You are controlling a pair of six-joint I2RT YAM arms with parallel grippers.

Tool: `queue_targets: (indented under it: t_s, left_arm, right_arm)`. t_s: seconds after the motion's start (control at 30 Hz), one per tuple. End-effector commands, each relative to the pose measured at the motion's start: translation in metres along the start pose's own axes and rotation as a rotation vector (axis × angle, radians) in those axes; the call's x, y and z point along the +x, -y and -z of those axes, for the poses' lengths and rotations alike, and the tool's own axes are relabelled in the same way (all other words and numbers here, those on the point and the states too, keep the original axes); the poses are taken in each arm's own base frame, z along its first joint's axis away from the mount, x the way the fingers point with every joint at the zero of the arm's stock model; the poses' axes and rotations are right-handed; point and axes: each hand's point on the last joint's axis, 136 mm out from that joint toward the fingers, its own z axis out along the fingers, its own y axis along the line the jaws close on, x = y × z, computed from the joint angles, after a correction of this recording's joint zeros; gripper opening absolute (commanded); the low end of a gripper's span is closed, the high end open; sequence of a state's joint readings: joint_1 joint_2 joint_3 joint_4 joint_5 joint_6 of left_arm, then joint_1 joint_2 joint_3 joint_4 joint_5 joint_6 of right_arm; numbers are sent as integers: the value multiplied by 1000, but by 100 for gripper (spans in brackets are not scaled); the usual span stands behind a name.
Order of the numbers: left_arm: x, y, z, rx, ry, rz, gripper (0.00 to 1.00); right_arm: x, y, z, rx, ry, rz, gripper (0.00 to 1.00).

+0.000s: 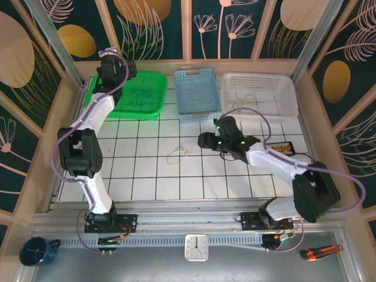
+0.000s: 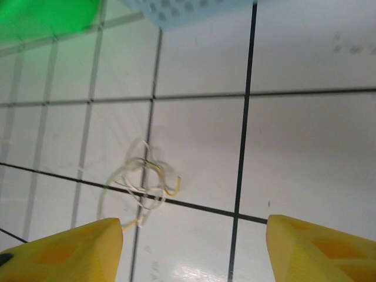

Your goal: Untangle the cables

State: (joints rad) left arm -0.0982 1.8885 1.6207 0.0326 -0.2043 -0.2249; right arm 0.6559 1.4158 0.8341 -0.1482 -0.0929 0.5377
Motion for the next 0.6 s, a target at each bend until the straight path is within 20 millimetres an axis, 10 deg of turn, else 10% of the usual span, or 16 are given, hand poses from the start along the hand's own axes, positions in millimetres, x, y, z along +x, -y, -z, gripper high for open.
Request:
queue_targets:
  t_s: [0.0,0.27,0.57]
  left_arm:
    - [-21,26,33,151,-6,78,99]
    - [31,61,95,363,-129,151,99]
    - [108,54,145,407,-218,241,99]
  right_arm:
    - [-7,-13,-22,22,17,83,63]
    - [1,-38,-69,41,-47,173,53]
    - [3,-46,-99,43,-89,193,43]
